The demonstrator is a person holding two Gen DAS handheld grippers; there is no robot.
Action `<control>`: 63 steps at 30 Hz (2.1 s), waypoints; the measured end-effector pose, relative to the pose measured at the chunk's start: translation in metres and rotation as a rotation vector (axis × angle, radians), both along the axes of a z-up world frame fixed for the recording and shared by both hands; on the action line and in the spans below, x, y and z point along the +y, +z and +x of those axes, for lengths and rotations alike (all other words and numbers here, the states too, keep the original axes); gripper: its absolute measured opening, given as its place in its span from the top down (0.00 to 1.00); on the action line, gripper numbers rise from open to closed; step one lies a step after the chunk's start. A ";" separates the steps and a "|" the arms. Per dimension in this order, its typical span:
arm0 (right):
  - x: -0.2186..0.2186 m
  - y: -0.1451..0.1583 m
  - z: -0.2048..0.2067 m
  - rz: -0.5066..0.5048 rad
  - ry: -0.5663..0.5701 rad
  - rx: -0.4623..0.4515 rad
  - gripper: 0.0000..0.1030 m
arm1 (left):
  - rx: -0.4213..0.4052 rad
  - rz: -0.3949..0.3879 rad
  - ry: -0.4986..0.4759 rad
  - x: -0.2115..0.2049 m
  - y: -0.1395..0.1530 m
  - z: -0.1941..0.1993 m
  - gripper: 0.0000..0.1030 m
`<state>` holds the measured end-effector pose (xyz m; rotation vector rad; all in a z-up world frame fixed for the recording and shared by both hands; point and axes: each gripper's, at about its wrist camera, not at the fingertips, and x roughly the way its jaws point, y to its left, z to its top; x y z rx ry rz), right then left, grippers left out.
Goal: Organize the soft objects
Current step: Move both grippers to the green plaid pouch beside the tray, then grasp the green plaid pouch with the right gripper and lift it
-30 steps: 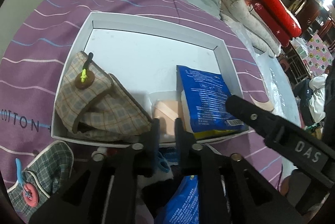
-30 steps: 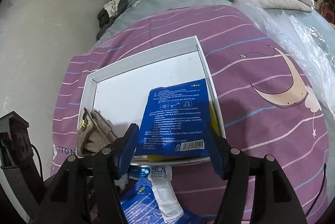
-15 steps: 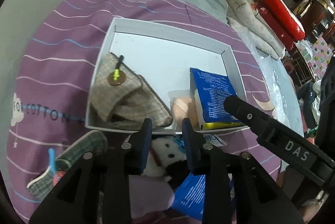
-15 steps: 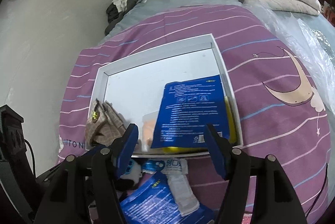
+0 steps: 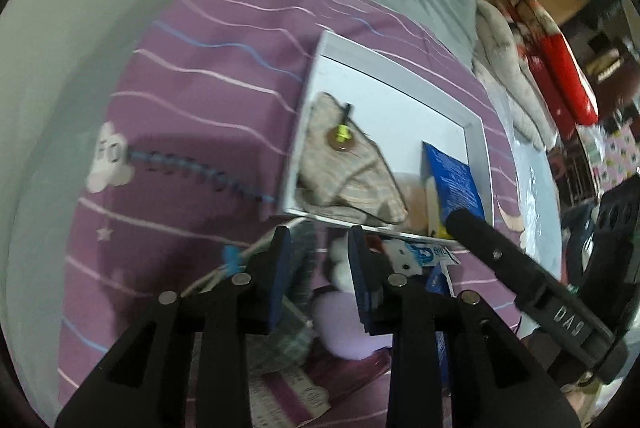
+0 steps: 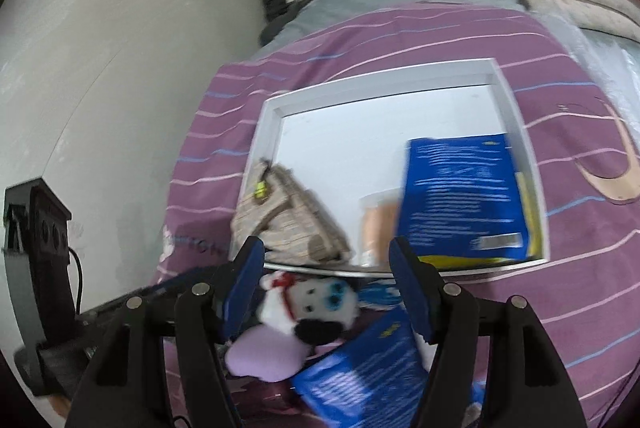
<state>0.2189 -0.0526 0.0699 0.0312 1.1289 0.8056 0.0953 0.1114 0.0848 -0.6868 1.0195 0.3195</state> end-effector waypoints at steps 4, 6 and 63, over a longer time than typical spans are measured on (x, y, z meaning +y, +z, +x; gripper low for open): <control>0.020 -0.003 -0.014 -0.006 0.066 0.015 0.37 | 0.010 -0.021 0.049 0.016 -0.003 -0.011 0.70; 0.029 -0.006 -0.020 -0.015 0.097 0.028 0.37 | 0.018 -0.032 0.069 0.022 -0.006 -0.014 0.70; 0.084 -0.041 -0.065 0.166 0.385 0.217 0.75 | 0.078 0.005 0.194 0.058 -0.002 -0.057 0.67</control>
